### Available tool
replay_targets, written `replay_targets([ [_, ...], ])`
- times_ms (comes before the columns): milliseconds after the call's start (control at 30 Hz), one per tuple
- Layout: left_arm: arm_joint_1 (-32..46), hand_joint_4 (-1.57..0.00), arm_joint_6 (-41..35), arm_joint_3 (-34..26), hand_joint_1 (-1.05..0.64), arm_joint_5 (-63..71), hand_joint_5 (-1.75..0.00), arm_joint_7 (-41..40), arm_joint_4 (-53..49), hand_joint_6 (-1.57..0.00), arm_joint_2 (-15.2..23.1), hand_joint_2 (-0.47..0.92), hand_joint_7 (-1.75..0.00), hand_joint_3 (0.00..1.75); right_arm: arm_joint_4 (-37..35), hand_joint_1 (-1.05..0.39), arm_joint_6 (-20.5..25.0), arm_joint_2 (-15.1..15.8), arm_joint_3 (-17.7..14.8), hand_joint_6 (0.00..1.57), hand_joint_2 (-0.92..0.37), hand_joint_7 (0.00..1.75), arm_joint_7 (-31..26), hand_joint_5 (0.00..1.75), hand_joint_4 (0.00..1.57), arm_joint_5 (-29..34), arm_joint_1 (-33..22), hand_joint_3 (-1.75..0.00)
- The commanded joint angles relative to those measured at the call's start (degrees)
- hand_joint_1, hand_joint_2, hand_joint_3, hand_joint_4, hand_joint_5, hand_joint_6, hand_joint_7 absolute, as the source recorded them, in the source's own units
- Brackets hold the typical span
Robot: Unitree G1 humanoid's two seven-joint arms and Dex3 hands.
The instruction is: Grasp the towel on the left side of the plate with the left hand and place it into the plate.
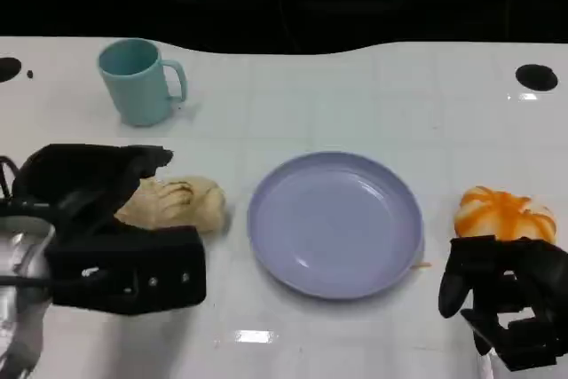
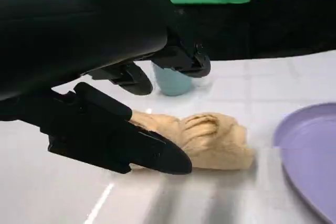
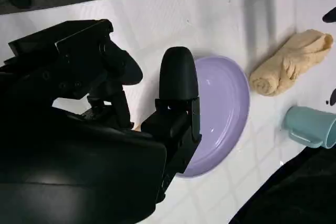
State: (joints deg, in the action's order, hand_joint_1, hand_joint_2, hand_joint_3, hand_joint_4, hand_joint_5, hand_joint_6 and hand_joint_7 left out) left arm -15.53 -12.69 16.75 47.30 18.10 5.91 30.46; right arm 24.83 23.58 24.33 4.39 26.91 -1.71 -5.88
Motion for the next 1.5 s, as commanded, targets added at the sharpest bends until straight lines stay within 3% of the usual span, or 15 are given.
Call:
replay_targets([
  [33, -3.9, -0.42, -0.66, 2.81, -0.61, 2.96, -0.1, 0.24, -5.66, -0.34, -0.92, 0.9, 0.0, 0.02, 0.73, 0.11, 0.25, 0.52, -0.28, 0.61, -0.71, 1.48, -0.13, 1.72, 0.63, -0.1, 0.01, -0.92],
  [567, -20.33, -0.41, 2.35, 12.16, -0.63, 5.34, -0.02, -2.51, -38.26, -0.25, -6.98, 0.92, 0.0, 0.01, 1.49, 0.1, 0.38, 0.51, 0.01, 0.63, -0.7, 1.46, -0.48, 1.72, 0.64, 0.01, -0.34, -0.94],
  [800, -24.17, -0.45, 6.15, 13.53, -0.53, 2.44, -0.03, -4.49, -52.1, -0.26, -9.32, 0.92, -0.01, 0.04, 2.05, 0.1, 0.74, 0.66, -0.17, 0.63, -0.69, 1.45, -0.43, 1.72, 0.64, -0.27, -0.57, -0.94],
  [833, -24.12, -0.61, 7.0, 13.71, -0.47, 2.22, -0.11, -5.29, -52.96, -0.37, -9.29, 0.92, -0.05, 0.06, 2.19, 0.1, 0.95, 0.67, -0.25, 0.63, -0.69, 1.45, -0.41, 1.71, 0.64, -0.37, -0.56, -0.94],
  [900, -23.88, -0.76, 8.54, 13.9, -0.41, 1.58, -0.21, -6.61, -54.03, -0.47, -9.19, 0.92, -0.06, 0.08, 2.28, 0.1, 1.15, 0.7, -0.36, 0.63, -0.7, 1.45, -0.39, 1.71, 0.64, -0.49, -0.56, -0.94],
  [933, -23.81, -0.7, 9.22, 13.85, -0.35, 1.16, -0.69, -7.24, -54.39, -0.57, -9.15, 0.92, -0.03, 0.1, 2.25, 0.1, 1.13, 0.7, -0.37, 0.63, -0.7, 1.45, -0.38, 1.71, 0.64, -0.52, -0.56, -0.94],
  [1000, -23.71, -0.61, 10.74, 13.64, -0.28, 0.38, -1.15, -9.3, -55.8, -0.73, -9.17, 0.92, -0.05, 0.16, 2.26, 0.1, 1.31, 0.63, -0.35, 0.63, -0.69, 1.45, -0.36, 1.71, 0.64, -0.64, -0.58, -0.94],
  [1067, -23.36, -0.6, 12.05, 12.94, -0.26, -0.8, -1.23, -11.78, -56.82, -0.8, -9.26, 0.92, -0.07, 0.19, 2.51, 0.09, 1.73, 0.55, -0.36, 0.63, -0.69, 1.45, -0.37, 1.71, 0.64, -0.82, -0.63, -0.94],
  [1100, -22.78, -0.65, 13.42, 12.12, -0.25, -1.84, -1.1, -14.25, -57.19, -0.9, -9.21, 0.92, -0.07, 0.2, 2.76, 0.09, 2.03, 0.53, -0.36, 0.63, -0.69, 1.45, -0.41, 1.7, 0.64, -0.87, -0.69, -0.94],
  [1133, -22.17, -0.74, 14.88, 11.35, -0.23, -2.76, -1.11, -17.12, -57.63, -1.05, -9.16, 0.92, -0.07, 0.16, 3.0, 0.09, 2.25, 0.57, -0.33, 0.63, -0.69, 1.44, -0.43, 1.7, 0.64, -0.84, -0.73, -0.94],
  [1200, -21.22, -0.78, 17.86, 10.64, -0.21, -3.49, -1.24, -23.56, -58.67, -1.18, -8.92, 0.92, -0.07, 0.11, 2.98, 0.09, 2.04, 0.62, -0.33, 0.63, -0.7, 1.45, -0.35, 1.7, 0.64, -0.81, -0.76, -0.94],
  [1233, -20.79, -0.77, 19.22, 10.4, -0.21, -3.63, -1.54, -26.99, -59.18, -1.08, -8.81, 0.91, -0.51, 0.17, 2.86, 0.09, 1.9, 0.63, -0.36, 0.64, -0.69, 1.45, -0.32, 1.7, 0.64, -0.83, -0.74, -0.94],
  [1267, -20.45, -0.76, 20.16, 10.12, -0.22, -3.84, -1.64, -29.65, -59.49, -0.82, -8.74, 0.92, -1.09, 0.23, 2.77, 0.09, 1.89, 0.62, -0.38, 0.64, -0.69, 1.45, -0.3, 1.7, 0.65, -0.87, -0.7, -0.94],
  [1333, -19.96, -0.77, 21.51, 9.33, -0.25, -4.5, -1.72, -33.22, -59.6, -0.58, -8.75, 0.92, -1.61, 0.29, 2.61, 0.09, 1.87, 0.68, -0.34, 0.64, -0.69, 1.44, -0.28, 1.7, 0.65, -0.81, -0.61, -0.94],
  [1500, -18.82, -0.83, 21.97, 7.37, -0.22, -6.59, -1.75, -34.35, -56.77, -0.54, -8.42, 0.9, -1.74, 0.36, 2.71, 0.09, 3.16, 0.37, -0.76, 0.64, -0.69, 1.44, 0.03, 1.7, 0.64, -2.16, -0.41, -0.95],
])
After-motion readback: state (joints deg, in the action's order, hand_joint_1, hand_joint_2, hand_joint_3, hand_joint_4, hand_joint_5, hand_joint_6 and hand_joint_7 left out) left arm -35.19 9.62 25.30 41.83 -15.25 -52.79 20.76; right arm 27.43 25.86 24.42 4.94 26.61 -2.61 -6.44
